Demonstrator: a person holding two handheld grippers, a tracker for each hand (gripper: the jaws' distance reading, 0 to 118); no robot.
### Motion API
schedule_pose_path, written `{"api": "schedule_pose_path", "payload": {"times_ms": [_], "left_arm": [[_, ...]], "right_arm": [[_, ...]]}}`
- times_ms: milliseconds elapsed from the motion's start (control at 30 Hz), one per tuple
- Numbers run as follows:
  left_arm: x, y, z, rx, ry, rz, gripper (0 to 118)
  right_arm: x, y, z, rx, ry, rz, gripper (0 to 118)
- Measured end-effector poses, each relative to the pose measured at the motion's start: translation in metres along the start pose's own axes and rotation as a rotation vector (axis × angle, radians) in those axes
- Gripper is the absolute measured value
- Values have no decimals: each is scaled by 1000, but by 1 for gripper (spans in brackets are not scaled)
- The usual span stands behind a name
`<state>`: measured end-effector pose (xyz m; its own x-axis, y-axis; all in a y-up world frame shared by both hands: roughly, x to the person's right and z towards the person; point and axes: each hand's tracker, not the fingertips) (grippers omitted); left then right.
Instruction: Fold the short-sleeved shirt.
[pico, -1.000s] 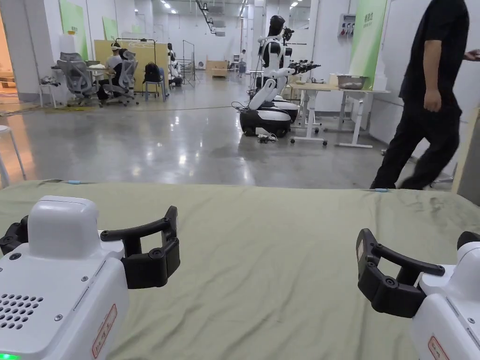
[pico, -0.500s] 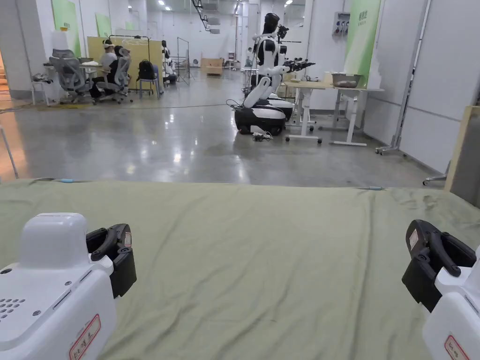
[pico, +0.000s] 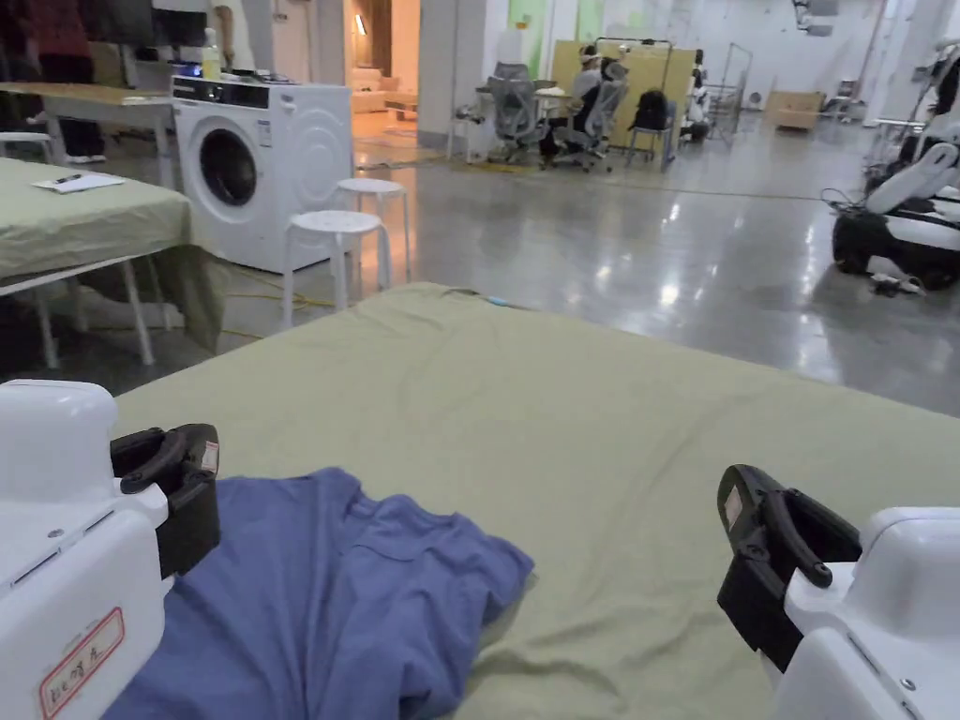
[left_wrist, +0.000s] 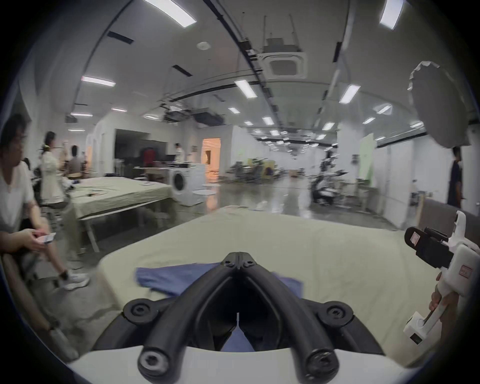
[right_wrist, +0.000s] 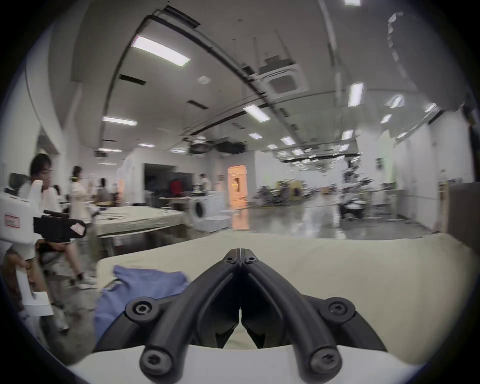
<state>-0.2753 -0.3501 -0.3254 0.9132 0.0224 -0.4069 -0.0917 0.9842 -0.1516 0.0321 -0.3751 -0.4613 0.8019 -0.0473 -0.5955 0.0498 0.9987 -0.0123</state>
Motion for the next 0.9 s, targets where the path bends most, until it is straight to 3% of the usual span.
{"api": "schedule_pose_path", "payload": {"times_ms": [100,200,333,433,467,533,567,600,667,800,900], "left_arm": [[-37,-5,-3,-69,57,24,0],[-52,-16,-16,-146,52,28,0],[-52,-37,-53,-255,-9,19,0],[-48,-56,-95,-320,-160,89,0],[-47,-61,-109,-340,-201,123,4],[-40,-72,-145,-409,-276,192,48],[-33,-77,-156,-449,-304,217,77],[-27,-82,-171,-507,-344,237,96],[-12,-90,-194,-562,-408,245,96],[37,-116,-222,-685,-443,70,96],[60,-148,-244,-802,-476,26,94]], "right_arm": [[-42,-11,-31,-42,135,-46,2],[-57,-28,-51,-96,214,-77,2],[-63,-43,-65,-157,213,-26,2],[-45,-60,-64,-216,156,32,2],[-39,-63,-62,-230,131,42,2],[-16,-73,-54,-266,78,50,2],[-7,-75,-50,-281,55,53,2],[3,-76,-44,-298,20,60,2],[20,-79,-33,-321,-26,71,2],[44,-74,-10,-352,-122,67,2],[60,-70,5,-356,-184,43,2]]}}
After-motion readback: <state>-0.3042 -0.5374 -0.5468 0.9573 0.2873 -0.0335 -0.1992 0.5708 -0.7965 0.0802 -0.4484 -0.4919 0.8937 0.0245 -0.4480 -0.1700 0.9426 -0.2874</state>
